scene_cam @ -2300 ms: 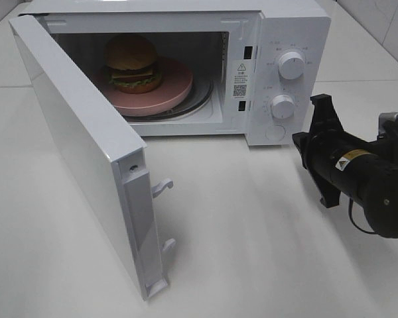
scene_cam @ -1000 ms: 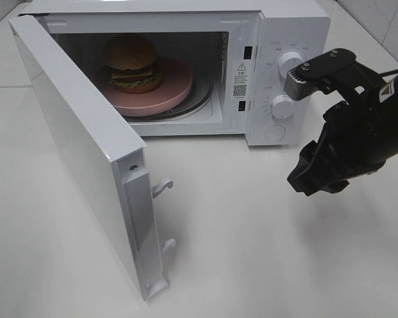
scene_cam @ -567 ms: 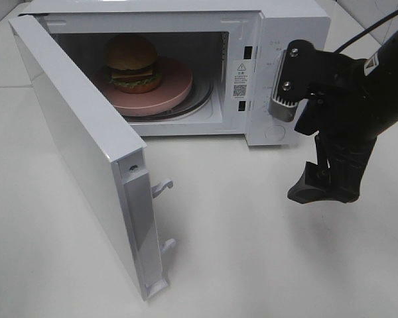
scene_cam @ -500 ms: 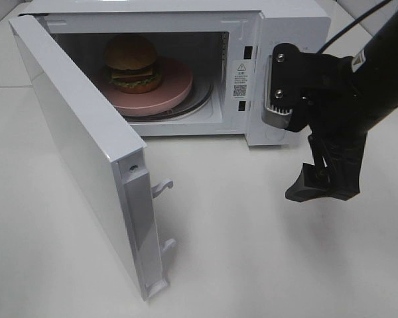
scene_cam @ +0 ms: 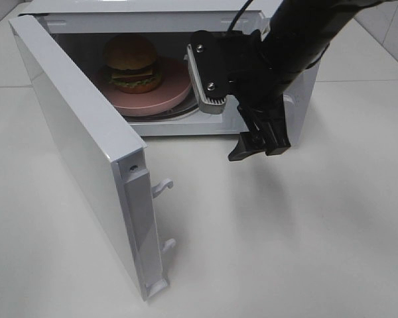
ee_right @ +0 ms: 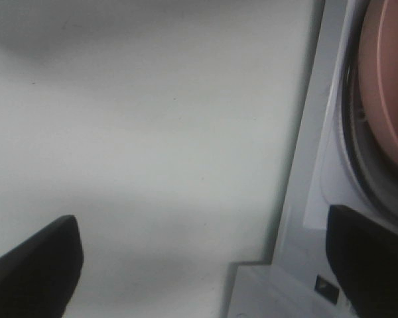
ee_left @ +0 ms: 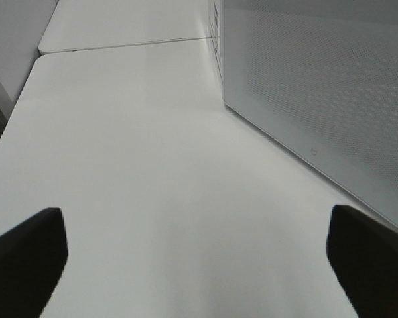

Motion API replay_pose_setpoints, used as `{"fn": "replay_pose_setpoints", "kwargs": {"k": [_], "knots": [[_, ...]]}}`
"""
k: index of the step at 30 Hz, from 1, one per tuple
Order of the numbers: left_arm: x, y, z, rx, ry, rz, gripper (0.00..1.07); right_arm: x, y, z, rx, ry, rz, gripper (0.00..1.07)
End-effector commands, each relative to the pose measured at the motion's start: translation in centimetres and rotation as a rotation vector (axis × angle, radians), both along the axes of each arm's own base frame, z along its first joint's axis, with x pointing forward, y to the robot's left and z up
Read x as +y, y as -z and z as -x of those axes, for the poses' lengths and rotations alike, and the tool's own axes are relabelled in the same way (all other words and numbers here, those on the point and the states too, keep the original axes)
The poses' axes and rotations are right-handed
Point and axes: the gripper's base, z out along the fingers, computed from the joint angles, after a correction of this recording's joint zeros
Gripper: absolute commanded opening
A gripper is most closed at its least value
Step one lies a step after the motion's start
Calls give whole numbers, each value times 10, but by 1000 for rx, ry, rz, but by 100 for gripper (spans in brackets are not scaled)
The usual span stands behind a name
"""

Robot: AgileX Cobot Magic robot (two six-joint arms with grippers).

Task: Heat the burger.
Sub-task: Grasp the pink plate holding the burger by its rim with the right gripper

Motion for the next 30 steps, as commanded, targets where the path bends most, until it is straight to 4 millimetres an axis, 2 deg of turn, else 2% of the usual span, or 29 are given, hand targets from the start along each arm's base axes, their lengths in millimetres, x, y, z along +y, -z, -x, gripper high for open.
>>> {"fn": "replay_pose_setpoints", "kwargs": {"k": [1,4,9,12,17,23,25,30], "knots": [[0,1,2,-20,-3,5,101,15,10,-11,-7,-90,23,97],[0,1,2,-20,-3,5,101,19,11,-12,-10,-112,28,97],[0,1,2,-20,-3,5,101,37,25,-29,27,-136,55,96],[0,1,2,-20,-3,5,101,38,25,-31,29,-137,57,96],[0,1,2,-20,-3,5,101,50,29,-48,39,-148,63,94],[0,1,2,-20,-3,5,101,59,30,-54,43,-164,81,93],[0,1,2,-20,-3,5,101,69,35,-61,47,-169,80,93],[0,1,2,-20,-3,5,101,78,37,-72,42,-137,64,92]]}}
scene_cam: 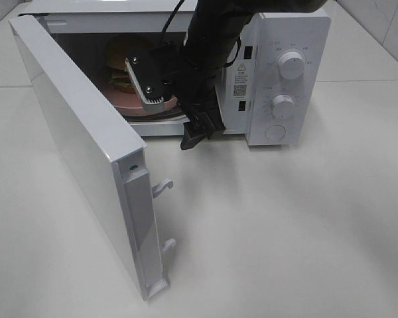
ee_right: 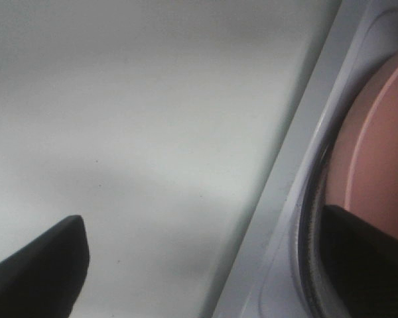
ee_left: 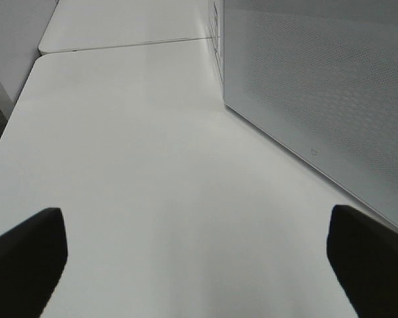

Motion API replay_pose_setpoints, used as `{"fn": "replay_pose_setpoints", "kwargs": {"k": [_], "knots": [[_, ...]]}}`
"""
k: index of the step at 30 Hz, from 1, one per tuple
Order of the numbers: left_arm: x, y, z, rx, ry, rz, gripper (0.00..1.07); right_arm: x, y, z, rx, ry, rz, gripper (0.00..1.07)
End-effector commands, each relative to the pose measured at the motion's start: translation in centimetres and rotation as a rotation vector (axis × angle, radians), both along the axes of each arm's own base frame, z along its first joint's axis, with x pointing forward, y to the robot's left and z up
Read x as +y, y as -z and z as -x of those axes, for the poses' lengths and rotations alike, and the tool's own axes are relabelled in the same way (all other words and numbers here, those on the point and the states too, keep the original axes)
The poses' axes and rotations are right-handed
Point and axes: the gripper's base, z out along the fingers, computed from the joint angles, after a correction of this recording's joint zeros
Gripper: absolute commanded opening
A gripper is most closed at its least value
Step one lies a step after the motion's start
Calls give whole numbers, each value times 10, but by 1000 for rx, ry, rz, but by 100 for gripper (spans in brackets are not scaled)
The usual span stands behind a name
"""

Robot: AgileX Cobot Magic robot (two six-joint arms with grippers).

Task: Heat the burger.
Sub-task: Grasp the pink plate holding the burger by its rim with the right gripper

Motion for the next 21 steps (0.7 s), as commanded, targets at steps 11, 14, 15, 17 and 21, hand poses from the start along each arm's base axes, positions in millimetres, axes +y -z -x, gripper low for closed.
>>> {"fn": "replay_pose_setpoints", "kwargs": {"k": [11,14,15,17,21], "knots": [[0,1,2,-20,-3,5,101,18,16,-25,22,46,0,91],[0,1,2,-20,-3,5,101,20,19,-28,26,45,3,91],[0,1,2,-20,-3,5,101,20,19,-28,26,45,3,91],[0,1,2,-20,-3,5,101,22,21,-30,24,44,2,91],[0,1,2,-20,-3,5,101,23,24,-38,18,51,0,91]]}}
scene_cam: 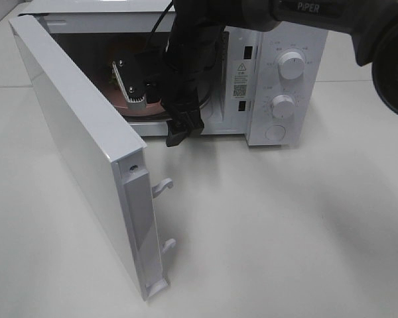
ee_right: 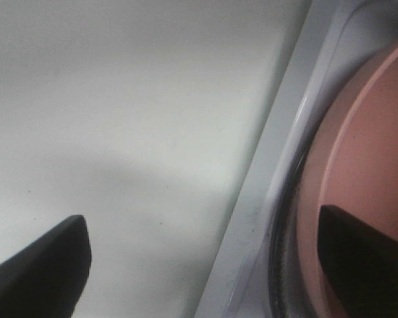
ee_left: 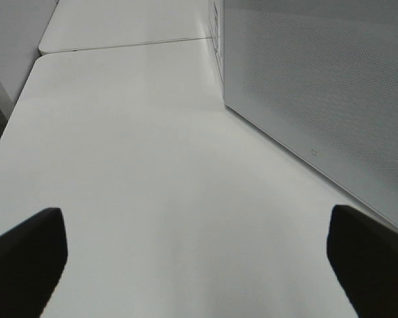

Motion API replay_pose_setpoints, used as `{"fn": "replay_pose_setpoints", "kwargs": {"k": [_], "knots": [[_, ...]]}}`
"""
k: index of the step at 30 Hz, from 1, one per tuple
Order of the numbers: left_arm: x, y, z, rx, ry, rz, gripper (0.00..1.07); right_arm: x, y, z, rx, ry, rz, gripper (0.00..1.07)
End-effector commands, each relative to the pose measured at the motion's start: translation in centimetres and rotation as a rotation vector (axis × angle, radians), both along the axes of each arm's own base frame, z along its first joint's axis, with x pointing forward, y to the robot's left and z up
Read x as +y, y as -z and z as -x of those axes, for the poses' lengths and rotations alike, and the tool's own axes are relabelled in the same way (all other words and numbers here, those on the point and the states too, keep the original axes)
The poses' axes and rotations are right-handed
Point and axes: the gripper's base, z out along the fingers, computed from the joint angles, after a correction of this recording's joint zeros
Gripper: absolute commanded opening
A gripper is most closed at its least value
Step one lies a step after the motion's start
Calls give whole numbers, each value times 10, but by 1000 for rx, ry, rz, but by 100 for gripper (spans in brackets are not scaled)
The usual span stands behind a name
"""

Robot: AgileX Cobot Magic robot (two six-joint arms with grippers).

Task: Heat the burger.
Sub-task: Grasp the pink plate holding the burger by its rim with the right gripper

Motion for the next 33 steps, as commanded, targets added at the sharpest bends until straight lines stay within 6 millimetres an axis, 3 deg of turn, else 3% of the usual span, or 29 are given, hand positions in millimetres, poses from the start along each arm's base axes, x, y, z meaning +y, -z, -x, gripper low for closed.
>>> {"fn": "replay_pose_setpoints", "kwargs": {"k": [1,33], "knots": [[0,1,2,-20,-3,5,101,-2,5,-6,13,16,7,91],[0,1,2,-20,-3,5,101,3,5,-20,-38,66,-19,86]]}}
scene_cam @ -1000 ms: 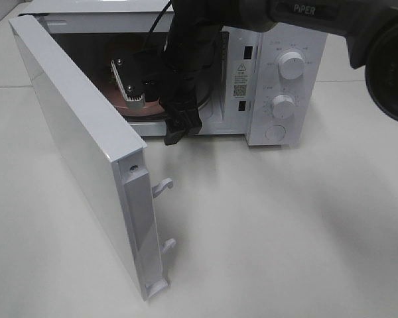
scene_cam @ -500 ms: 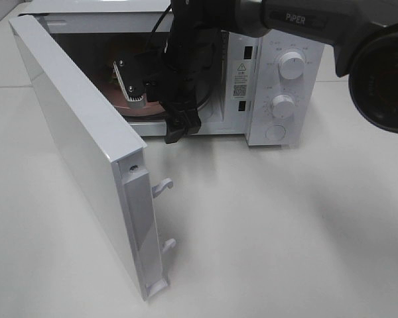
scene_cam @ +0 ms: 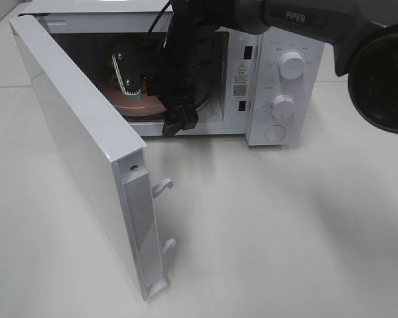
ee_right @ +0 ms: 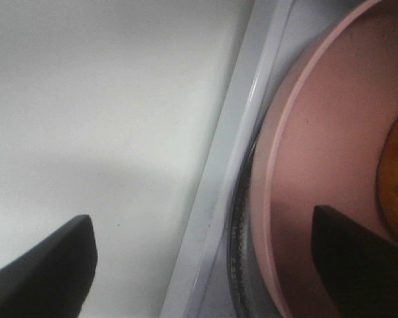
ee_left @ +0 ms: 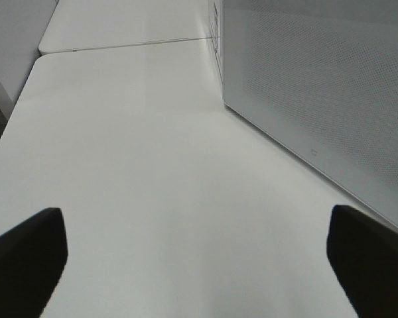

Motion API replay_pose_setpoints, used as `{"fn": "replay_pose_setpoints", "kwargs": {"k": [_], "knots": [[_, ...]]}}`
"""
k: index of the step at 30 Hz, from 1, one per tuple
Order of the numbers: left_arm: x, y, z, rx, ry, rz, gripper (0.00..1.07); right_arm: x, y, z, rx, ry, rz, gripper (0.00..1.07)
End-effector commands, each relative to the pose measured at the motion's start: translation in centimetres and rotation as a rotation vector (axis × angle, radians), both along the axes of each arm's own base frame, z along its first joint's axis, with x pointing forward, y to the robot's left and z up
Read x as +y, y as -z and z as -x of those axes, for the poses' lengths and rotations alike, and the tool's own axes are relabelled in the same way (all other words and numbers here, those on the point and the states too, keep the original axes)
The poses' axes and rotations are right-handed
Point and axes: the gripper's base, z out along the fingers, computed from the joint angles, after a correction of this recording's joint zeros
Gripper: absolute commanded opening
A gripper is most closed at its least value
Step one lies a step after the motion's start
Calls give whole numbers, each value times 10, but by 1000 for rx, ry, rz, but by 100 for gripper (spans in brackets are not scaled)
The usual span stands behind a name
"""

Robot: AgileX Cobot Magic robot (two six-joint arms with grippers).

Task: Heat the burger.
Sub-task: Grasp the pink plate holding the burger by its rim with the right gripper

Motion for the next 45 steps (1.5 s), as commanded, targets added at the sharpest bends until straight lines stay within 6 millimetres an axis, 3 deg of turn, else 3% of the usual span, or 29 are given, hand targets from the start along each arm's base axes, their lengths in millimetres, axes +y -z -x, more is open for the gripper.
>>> {"fn": "replay_pose_setpoints", "kwargs": {"k": [1,26,45], "knots": [[0,1,2,-20,-3,5,101,0,2,-3,-13,13,-6,86],[0,1,2,-20,-3,5,101,2,-2,-13,-114,94,-59,83],[0,1,2,-20,-3,5,101,9,6,-18,-124,82,-94,76]]}}
